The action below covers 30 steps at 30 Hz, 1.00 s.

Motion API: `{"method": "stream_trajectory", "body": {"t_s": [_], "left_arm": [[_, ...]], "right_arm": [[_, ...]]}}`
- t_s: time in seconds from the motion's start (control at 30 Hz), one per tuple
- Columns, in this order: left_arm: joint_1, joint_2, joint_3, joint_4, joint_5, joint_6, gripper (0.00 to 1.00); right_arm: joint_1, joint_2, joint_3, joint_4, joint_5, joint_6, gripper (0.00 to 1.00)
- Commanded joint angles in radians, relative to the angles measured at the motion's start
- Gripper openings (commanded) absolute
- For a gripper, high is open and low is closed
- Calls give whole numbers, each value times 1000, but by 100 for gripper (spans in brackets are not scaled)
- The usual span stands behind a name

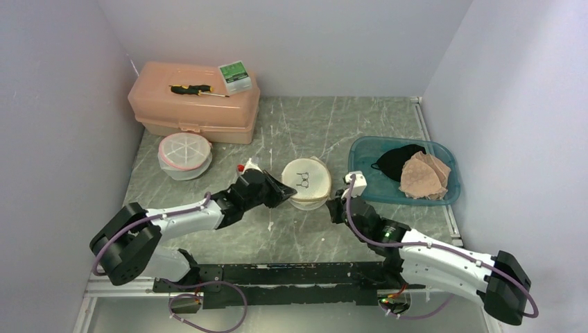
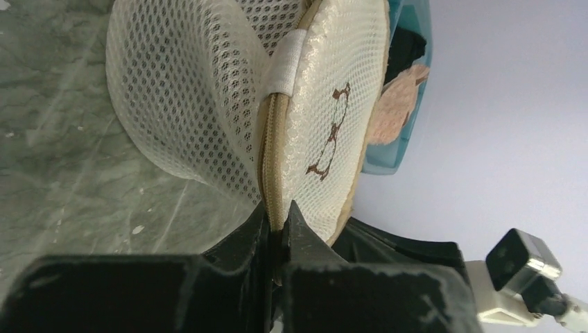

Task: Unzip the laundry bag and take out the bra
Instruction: Unzip the laundry bag at the center of the board.

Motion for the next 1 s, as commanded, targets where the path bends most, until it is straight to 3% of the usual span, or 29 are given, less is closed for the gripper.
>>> {"method": "stream_trajectory", "body": {"t_s": [0.0, 0.2, 0.4, 0.47, 0.57, 0.6, 0.7, 0.77, 0.87, 0.97], "left_arm": [[70, -9, 53, -55, 151, 169, 3], [213, 60, 247, -210, 418, 447, 3], [242, 156, 516, -385, 595, 693, 11], [247, 202, 566, -440, 621, 729, 13], [252, 245, 508, -357, 638, 701, 16], [252, 250, 462, -296, 636, 694, 23], [256, 224, 411, -327, 543, 668, 59], [261, 150, 373, -348, 472, 650, 74], [264, 24, 331, -424, 345, 618, 86], [265, -107, 300, -525, 245, 534, 88]], "right_arm": [[2, -71, 4, 26, -37, -64, 0], [139, -153, 40, -4, 43, -133, 0], [279, -110, 68, -8, 136, -113, 0], [292, -89, 54, 16, 144, -86, 0], [294, -58, 24, 52, 141, -35, 0], [294, -47, 17, 61, 141, -23, 0], [294, -10, 14, 59, 148, 6, 0], [294, 4, 11, 65, 148, 13, 0], [294, 13, 9, 75, 148, 17, 0], [292, 24, 14, 86, 150, 10, 0]]}}
